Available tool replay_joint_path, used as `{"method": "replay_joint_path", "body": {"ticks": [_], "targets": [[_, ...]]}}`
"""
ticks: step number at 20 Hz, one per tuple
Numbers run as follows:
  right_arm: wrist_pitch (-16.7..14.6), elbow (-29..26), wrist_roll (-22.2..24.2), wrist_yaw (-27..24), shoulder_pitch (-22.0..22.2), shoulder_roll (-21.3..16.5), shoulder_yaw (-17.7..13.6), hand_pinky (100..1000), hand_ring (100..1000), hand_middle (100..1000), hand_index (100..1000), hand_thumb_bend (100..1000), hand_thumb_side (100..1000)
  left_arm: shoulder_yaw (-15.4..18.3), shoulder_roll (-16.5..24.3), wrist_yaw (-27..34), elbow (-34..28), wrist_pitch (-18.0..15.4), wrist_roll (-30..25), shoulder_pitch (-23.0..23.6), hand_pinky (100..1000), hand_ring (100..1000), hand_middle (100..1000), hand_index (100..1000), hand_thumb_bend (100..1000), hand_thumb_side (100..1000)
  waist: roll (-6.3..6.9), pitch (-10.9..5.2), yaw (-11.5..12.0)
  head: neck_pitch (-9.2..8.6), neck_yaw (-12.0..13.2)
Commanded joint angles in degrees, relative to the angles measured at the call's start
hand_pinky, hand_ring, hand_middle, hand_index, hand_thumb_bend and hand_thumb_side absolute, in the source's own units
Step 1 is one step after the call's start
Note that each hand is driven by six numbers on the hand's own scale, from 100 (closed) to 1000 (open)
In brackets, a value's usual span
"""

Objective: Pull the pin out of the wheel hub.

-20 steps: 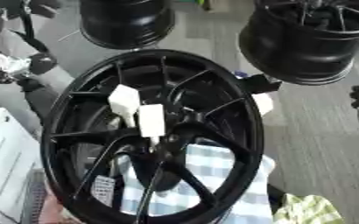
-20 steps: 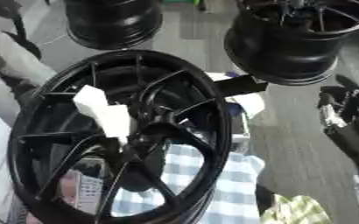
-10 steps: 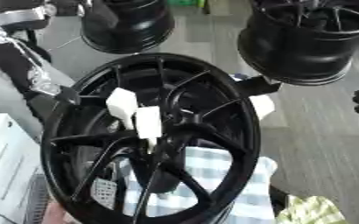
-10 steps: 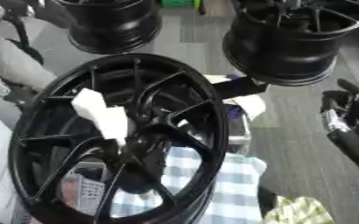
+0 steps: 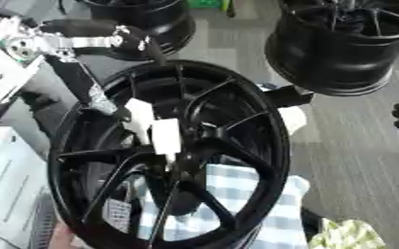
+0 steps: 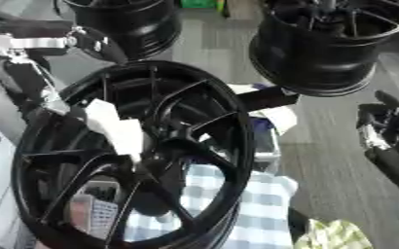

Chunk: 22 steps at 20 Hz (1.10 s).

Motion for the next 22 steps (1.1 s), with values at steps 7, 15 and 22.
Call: {"method": "replay_joint_path", "body": {"ticks": [7, 15, 22], "targets": [[-0.2, -0.4, 0.3, -0.3, -0.4, -1.3, -0.1, 798, 812, 745, 937, 100, 458, -0.2, -1.6, -1.3, 4.7, -8.3, -10.6, -1.3, 798, 795, 769, 853, 600, 458, -0.28, -0.89, 0.0, 0.28, 0.1], [-0.2, -0.4, 0.4, -0.4, -0.5, -1.4, -0.1, 798, 812, 745, 937, 100, 460, -2.7, -0.6, -2.8, 4.8, -9.8, -10.7, -0.1, 785, 769, 757, 835, 590, 421, -0.19, -0.77, 0.1, 0.28, 0.2], [-0.2, -0.3, 0.4, -0.4, -0.5, -1.4, -0.2, 799, 812, 745, 937, 100, 460, -3.2, 0.5, -4.2, 4.5, -10.8, -10.7, 1.2, 775, 751, 738, 818, 531, 309, -0.18, -0.73, 0.1, 0.28, 0.1]]}}
